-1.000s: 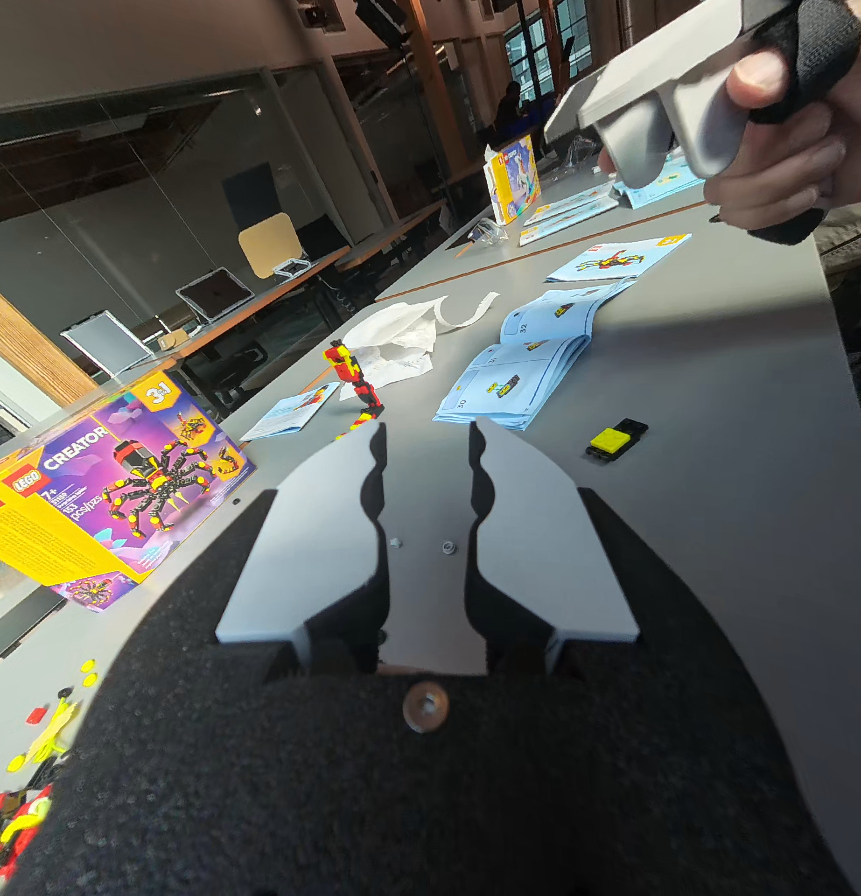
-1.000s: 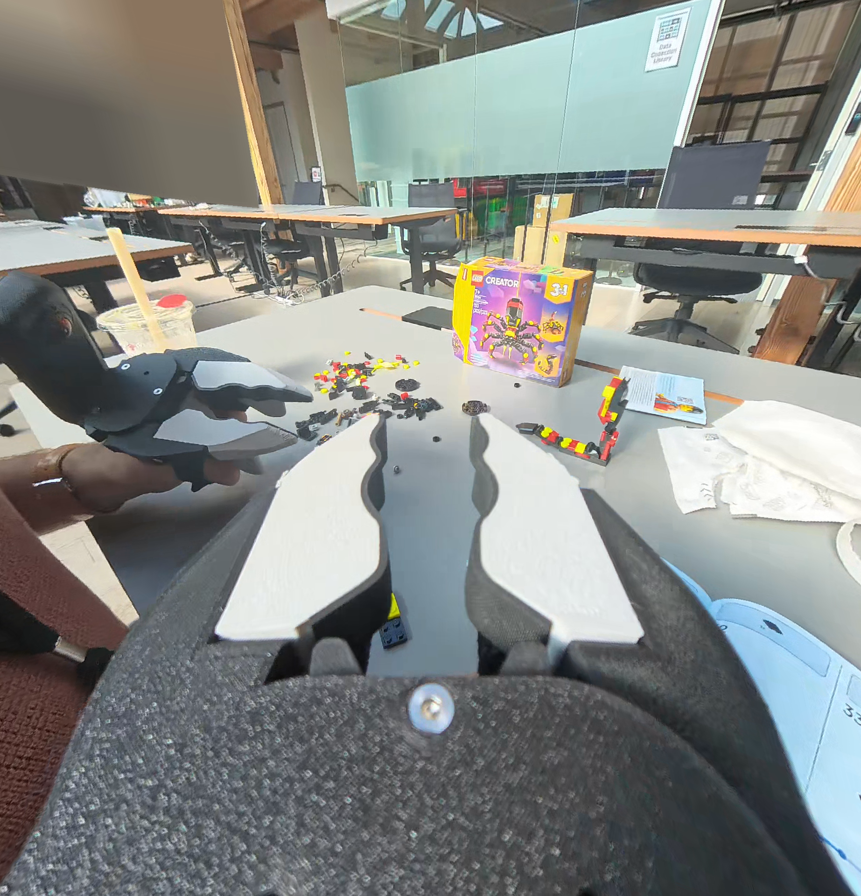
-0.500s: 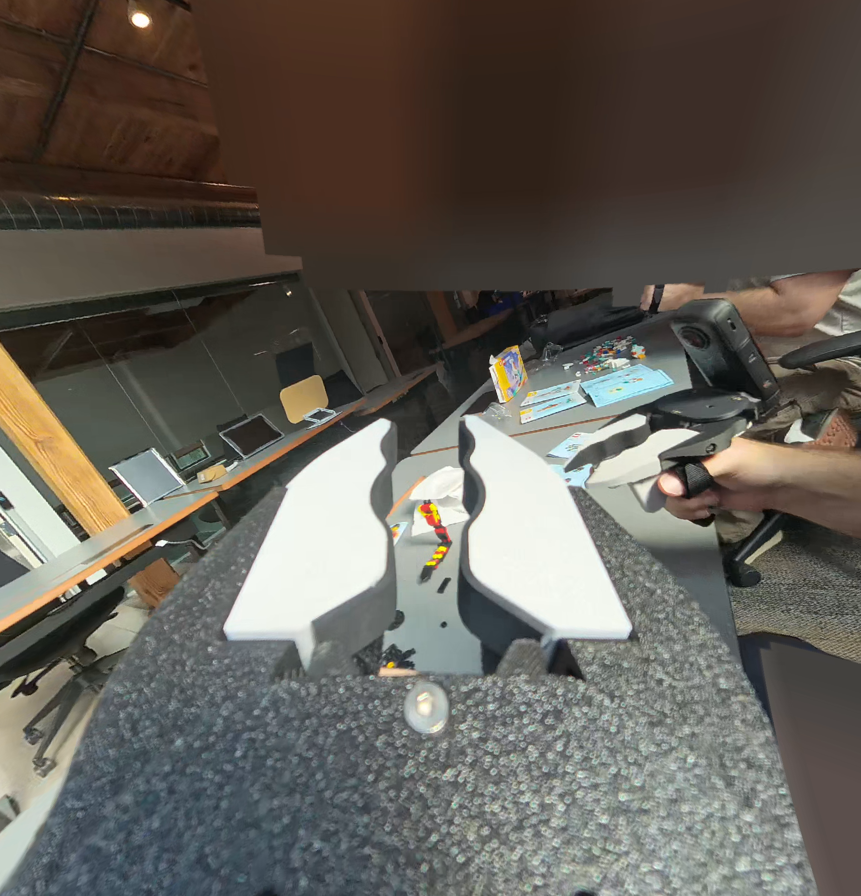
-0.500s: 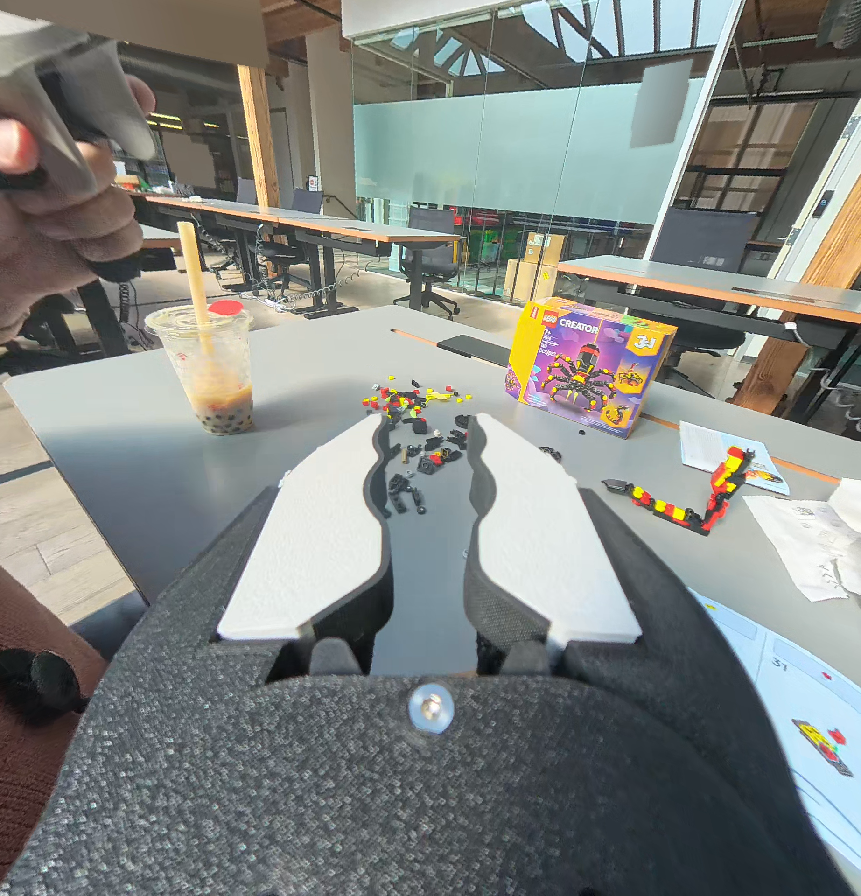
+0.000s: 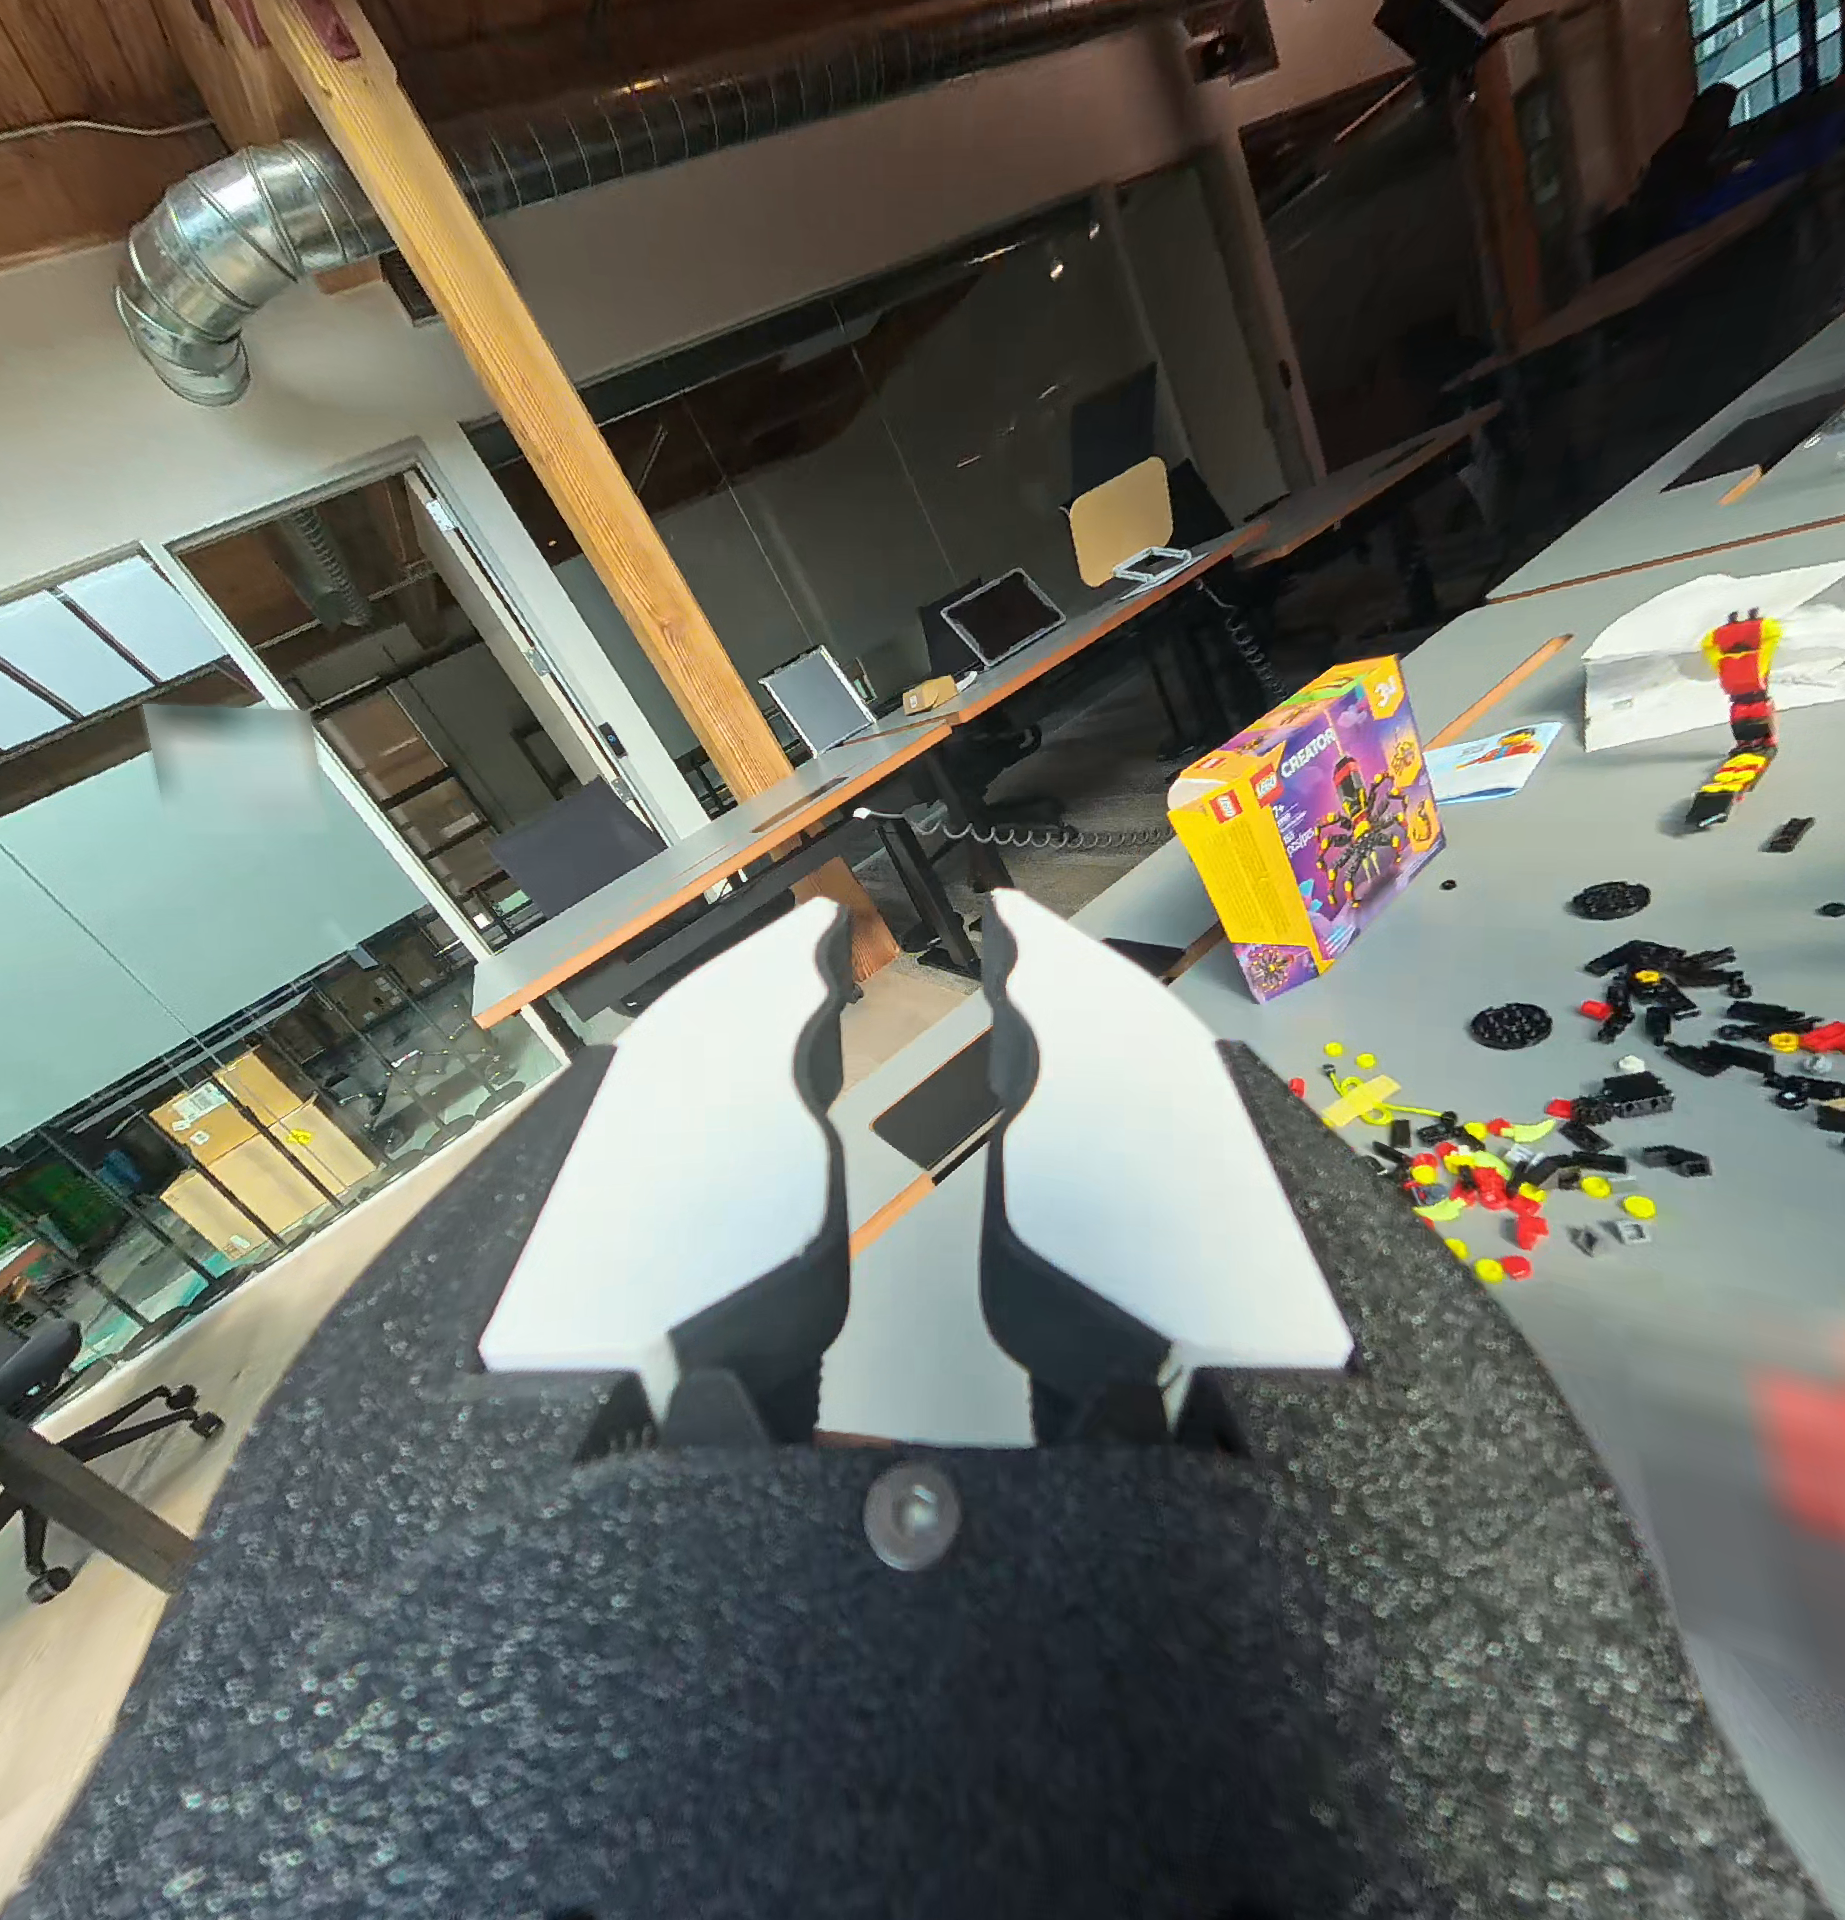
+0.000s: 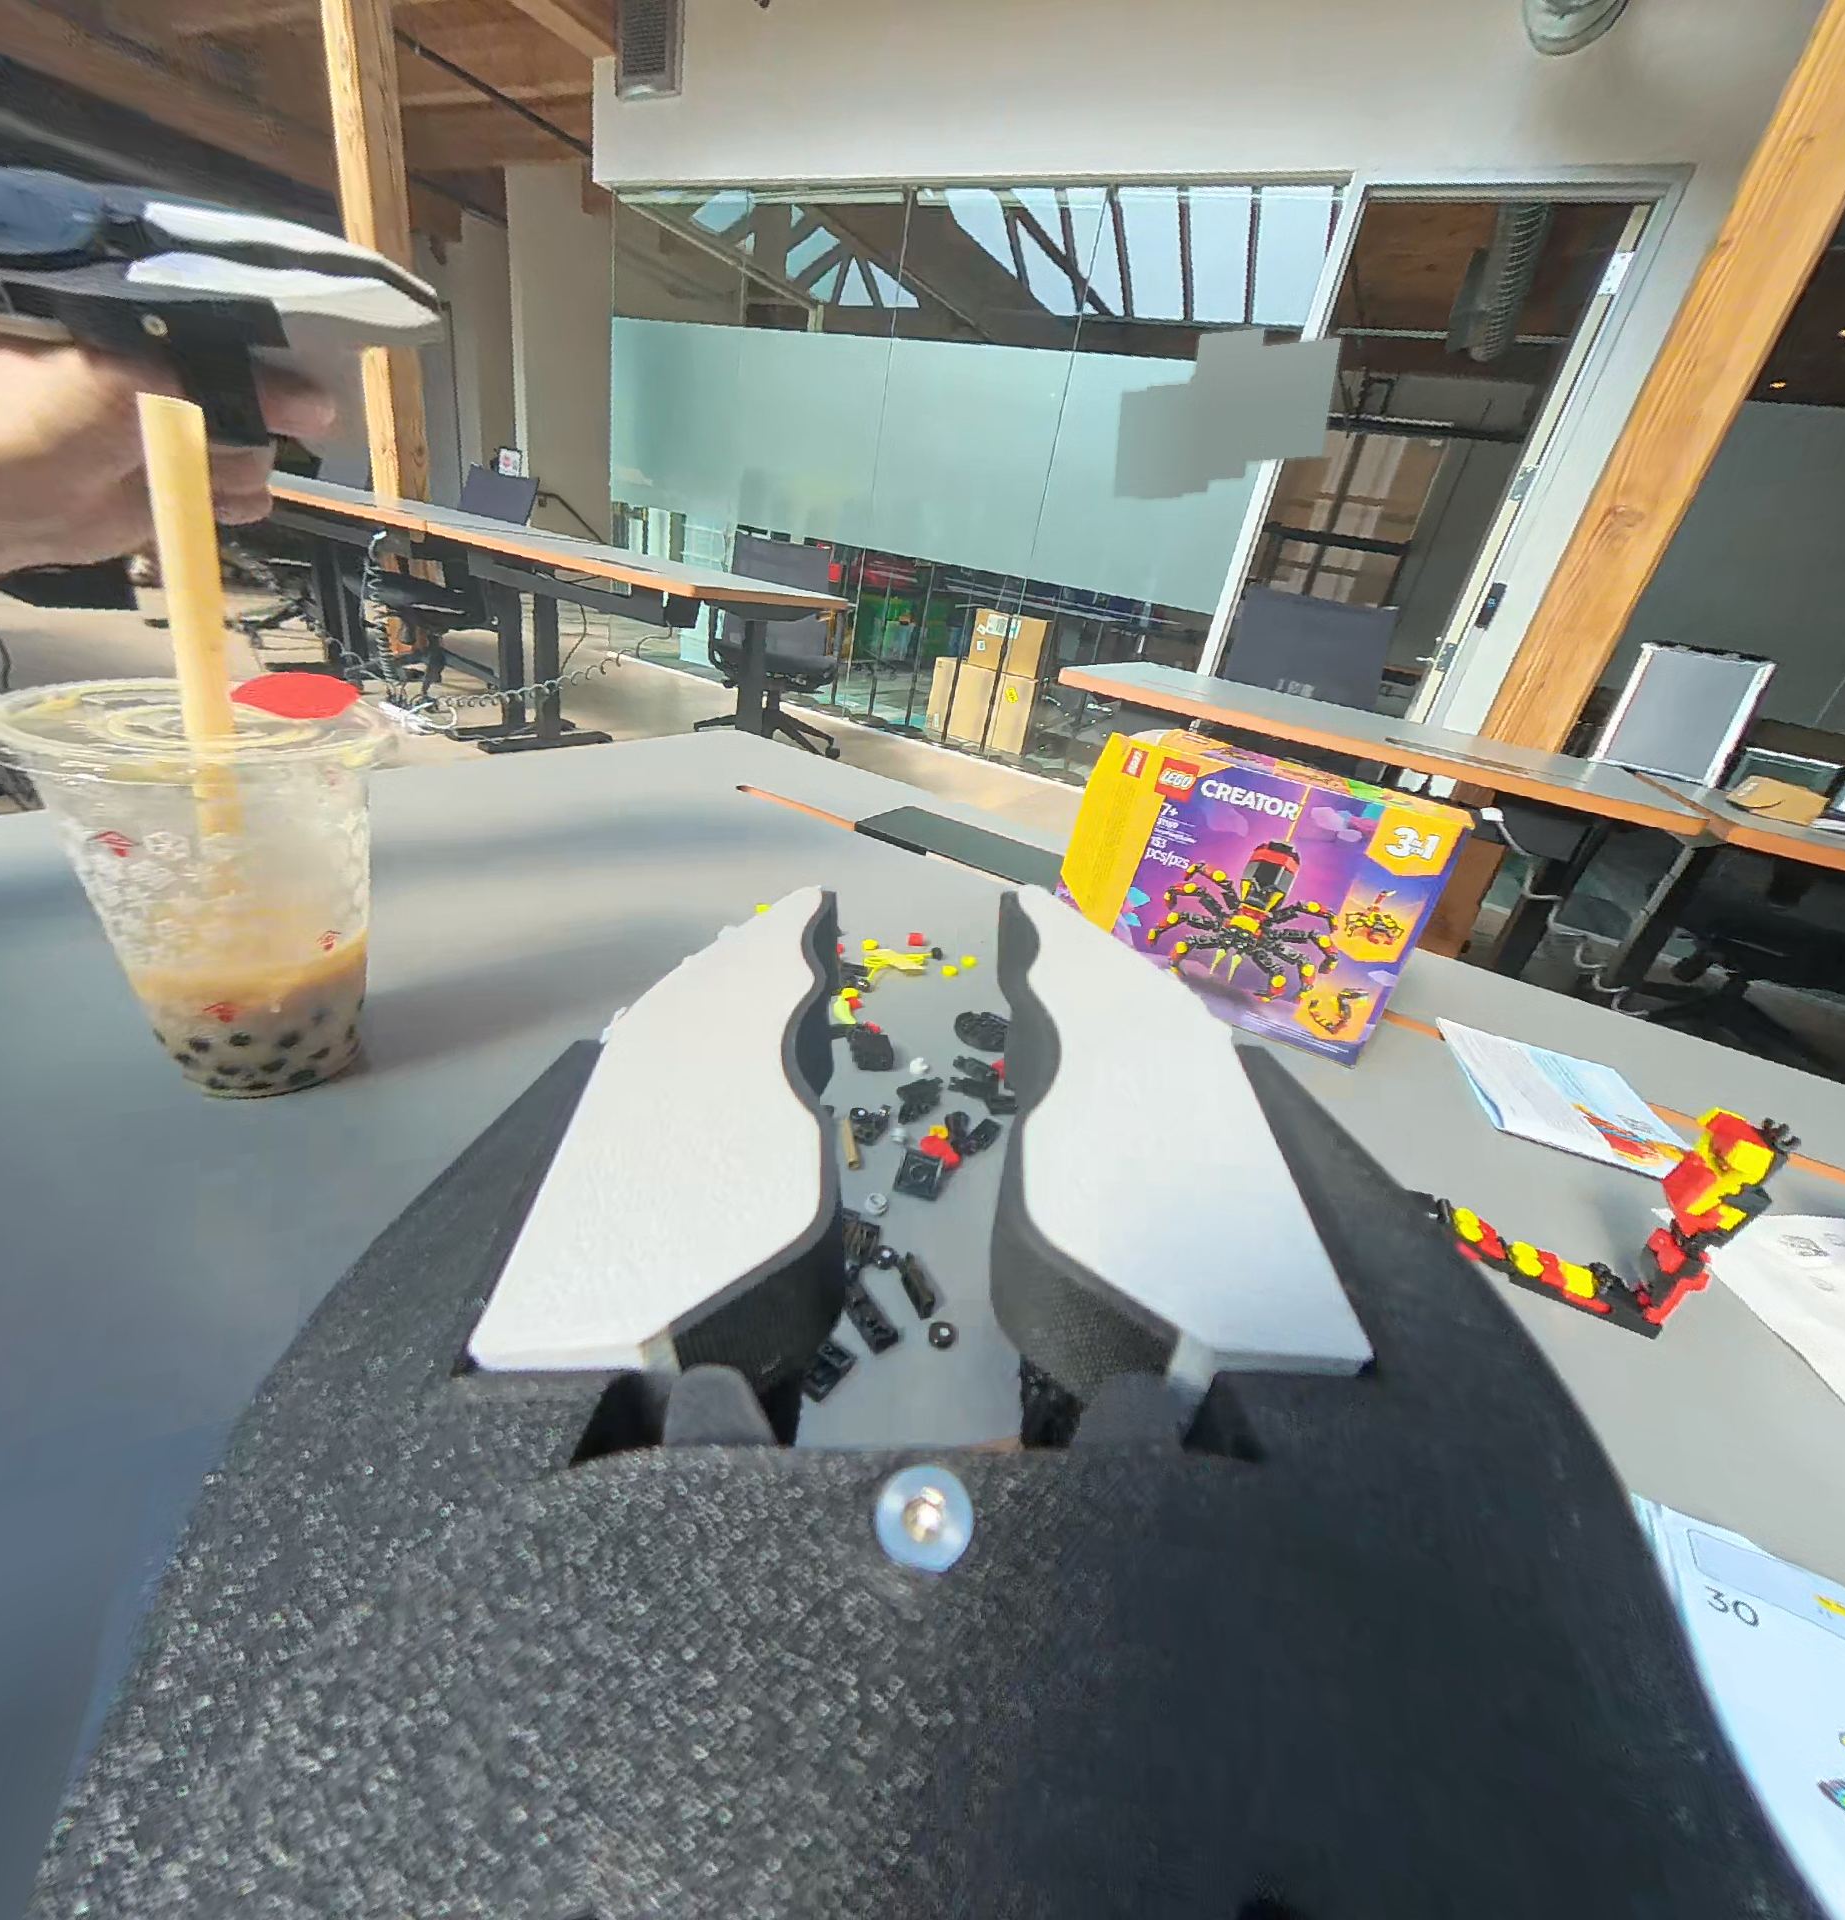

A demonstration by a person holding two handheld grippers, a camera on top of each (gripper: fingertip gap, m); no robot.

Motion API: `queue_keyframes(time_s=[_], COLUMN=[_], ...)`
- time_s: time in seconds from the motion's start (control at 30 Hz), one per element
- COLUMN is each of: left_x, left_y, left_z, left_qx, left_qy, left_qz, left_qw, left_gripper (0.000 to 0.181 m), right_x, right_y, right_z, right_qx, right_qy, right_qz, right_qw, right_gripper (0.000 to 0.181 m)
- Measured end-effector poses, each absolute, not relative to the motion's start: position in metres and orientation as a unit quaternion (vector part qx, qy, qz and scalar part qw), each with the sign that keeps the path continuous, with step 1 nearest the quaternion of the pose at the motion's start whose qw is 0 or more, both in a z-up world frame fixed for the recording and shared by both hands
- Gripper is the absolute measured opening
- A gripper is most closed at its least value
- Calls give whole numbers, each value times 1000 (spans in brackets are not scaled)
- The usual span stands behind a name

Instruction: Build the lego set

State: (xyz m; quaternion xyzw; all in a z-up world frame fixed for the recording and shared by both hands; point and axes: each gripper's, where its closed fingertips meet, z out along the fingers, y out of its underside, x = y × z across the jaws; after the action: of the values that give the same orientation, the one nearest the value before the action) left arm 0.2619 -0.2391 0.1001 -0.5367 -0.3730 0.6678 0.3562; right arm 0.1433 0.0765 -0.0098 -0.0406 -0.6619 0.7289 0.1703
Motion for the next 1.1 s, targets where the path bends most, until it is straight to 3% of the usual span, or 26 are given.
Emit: queue_keyframes(time_s=[0.23,0.47,0.67,1.1], left_x=[182,131,136,132], left_y=[-286,-299,-294,-262], left_z=[12,-37,-37,-43], left_qx=[-553,-567,-557,-586], left_qy=[-362,-347,-344,-288], left_qz=[667,658,652,644], left_qw=[344,354,383,399], left_gripper=[23,22,22,22], right_x=[95,100,98,90], right_y=[84,72,71,70], right_z=[-14,-31,-33,-46], right_qx=[-158,-147,-138,-117], right_qy=[-592,-623,-628,-657], right_qz=[753,721,702,636], right_qw=[238,267,307,387], right_gripper=[28,31,41,39])
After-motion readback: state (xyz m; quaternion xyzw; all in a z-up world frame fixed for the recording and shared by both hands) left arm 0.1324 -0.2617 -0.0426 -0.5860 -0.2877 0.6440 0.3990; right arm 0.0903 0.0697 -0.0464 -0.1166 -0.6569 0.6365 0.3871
